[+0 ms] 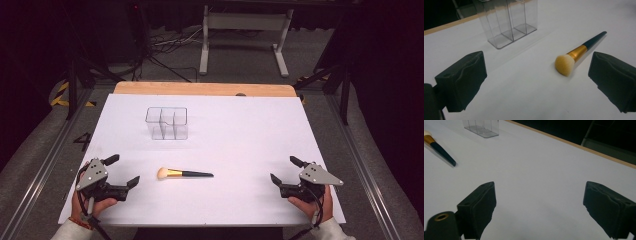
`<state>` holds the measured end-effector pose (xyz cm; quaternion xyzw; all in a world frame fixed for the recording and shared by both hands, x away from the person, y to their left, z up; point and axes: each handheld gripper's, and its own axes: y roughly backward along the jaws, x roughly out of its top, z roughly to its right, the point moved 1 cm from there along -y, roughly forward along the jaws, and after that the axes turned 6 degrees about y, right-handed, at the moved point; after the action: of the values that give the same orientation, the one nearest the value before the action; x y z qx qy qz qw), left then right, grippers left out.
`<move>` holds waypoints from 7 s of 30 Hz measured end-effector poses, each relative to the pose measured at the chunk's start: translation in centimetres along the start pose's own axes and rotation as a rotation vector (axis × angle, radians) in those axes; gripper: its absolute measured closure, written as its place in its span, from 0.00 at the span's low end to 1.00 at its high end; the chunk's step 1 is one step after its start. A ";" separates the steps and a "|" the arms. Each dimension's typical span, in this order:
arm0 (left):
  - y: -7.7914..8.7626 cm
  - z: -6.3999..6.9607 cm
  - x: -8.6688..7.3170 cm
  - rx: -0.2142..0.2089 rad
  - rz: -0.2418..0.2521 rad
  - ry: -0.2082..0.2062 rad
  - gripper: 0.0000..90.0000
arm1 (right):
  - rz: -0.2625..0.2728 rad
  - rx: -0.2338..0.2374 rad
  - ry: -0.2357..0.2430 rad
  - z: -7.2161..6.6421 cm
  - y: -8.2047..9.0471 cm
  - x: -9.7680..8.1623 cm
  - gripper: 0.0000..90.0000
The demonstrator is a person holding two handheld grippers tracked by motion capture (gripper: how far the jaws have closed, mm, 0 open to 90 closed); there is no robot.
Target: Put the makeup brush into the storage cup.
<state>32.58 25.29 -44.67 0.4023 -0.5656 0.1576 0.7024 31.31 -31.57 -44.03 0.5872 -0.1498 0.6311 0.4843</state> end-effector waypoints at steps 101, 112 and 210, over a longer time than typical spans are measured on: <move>0.7 -0.6 -2.0 -0.042 -0.063 0.046 0.04 | -0.159 0.560 0.217 -10.9 -16.5 15.2 0.82; 0.9 -0.6 -2.0 -0.039 -0.043 0.051 0.04 | 0.022 0.501 0.099 -9.0 -14.7 14.7 0.82; 1.8 0.0 -2.1 -0.063 0.022 0.032 0.04 | 0.299 0.264 -0.182 -6.5 -28.5 20.0 0.82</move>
<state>30.69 26.91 -45.94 0.3713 -0.5632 0.1538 0.7220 53.09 -4.05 -38.82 0.6714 -0.1944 0.6542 0.2888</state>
